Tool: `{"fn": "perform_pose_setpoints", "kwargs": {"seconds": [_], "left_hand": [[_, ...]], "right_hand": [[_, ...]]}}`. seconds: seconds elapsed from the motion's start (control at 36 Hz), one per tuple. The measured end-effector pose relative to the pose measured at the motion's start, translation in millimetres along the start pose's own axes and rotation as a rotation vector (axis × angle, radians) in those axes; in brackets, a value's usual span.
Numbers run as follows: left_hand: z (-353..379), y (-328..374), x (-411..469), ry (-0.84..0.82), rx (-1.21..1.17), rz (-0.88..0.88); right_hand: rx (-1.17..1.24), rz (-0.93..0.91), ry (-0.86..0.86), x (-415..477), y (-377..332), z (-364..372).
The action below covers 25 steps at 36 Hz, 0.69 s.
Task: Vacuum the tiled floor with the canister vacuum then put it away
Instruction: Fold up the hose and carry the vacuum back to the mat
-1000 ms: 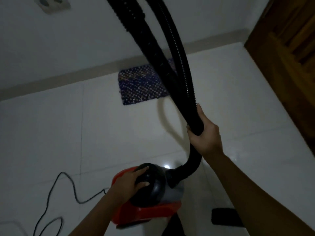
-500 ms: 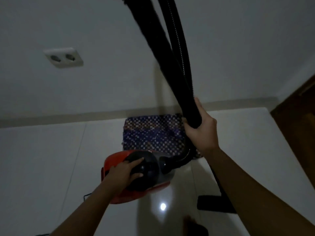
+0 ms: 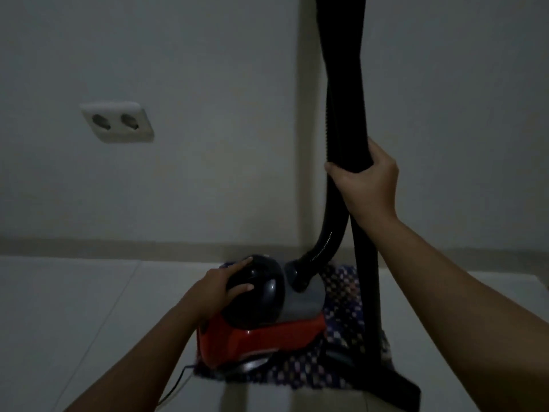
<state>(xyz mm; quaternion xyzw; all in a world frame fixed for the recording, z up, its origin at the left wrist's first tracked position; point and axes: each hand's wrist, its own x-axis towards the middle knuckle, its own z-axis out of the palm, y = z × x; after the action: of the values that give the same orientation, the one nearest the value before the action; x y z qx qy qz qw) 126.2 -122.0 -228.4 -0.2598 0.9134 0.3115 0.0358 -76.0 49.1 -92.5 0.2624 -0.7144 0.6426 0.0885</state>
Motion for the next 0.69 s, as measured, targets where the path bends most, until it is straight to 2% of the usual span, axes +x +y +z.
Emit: {"fn": "perform_pose_setpoints", "kwargs": {"seconds": [0.22,0.31,0.5,0.69], "left_hand": [[9.6,-8.5,27.5,0.118,0.011,0.145],[12.6,-8.9,27.6,0.141,0.038,0.129],[16.7,-34.3,58.0,-0.036,0.073,0.093],[45.5,-59.9,71.3,-0.195,0.144,0.129]], "right_hand": [[0.039,-0.048,0.005,-11.0,11.8,-5.1],[0.034,-0.019,-0.010,-18.4,15.0,-4.2],[-0.040,0.126,-0.051,-30.5,45.5,2.8],[-0.140,0.144,-0.103,-49.5,83.0,35.0]]}}
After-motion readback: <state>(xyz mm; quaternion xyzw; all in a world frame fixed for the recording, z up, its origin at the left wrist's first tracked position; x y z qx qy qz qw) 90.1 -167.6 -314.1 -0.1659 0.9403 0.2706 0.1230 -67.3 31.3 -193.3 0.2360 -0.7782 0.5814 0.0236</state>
